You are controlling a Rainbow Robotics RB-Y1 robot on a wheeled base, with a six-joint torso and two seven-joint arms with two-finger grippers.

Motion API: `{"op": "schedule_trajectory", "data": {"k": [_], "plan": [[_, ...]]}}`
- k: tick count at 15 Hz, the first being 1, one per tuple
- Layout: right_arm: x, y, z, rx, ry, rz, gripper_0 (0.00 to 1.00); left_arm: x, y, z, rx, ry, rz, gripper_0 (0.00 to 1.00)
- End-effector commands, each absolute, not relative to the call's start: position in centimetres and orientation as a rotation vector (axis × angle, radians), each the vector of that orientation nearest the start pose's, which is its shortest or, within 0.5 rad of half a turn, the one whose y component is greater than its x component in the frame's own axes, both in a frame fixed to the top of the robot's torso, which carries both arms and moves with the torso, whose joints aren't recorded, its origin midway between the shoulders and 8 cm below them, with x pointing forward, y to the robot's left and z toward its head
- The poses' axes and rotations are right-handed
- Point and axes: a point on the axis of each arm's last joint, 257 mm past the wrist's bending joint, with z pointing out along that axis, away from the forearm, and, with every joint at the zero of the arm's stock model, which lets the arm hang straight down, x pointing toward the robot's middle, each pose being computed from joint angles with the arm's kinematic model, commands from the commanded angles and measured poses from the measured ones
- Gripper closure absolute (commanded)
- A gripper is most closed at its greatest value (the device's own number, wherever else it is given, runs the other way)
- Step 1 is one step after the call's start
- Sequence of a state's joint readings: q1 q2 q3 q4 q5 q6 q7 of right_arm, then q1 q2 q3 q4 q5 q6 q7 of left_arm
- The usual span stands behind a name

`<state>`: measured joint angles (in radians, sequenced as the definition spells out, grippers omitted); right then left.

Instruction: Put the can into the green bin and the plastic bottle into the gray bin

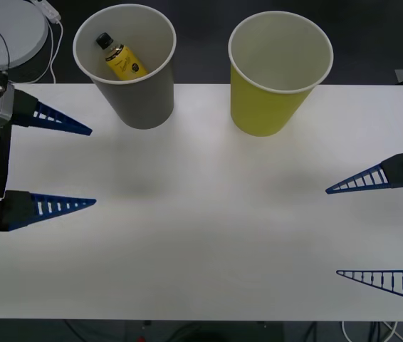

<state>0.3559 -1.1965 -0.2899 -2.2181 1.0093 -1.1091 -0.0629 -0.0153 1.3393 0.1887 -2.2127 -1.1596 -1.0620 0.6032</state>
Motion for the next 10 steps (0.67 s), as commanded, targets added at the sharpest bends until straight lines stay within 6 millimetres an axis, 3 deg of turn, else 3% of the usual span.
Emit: {"op": "schedule_trajectory", "data": {"k": [1, 5, 10], "plan": [[27.2, -19.7, -11.3, -1.643, 1.378, 0.51, 0.0, 32.8, 19.4, -6.3, 1.634, 1.62, -0.371, 0.0], [27.2, -19.7, -11.3, -1.643, 1.378, 0.51, 0.0, 31.9, 20.7, -6.8, 1.692, 1.626, -0.348, 0.0], [27.2, -19.7, -11.3, -1.643, 1.378, 0.51, 0.0, 31.5, 20.6, -7.1, 1.693, 1.611, -0.365, 0.0]]}}
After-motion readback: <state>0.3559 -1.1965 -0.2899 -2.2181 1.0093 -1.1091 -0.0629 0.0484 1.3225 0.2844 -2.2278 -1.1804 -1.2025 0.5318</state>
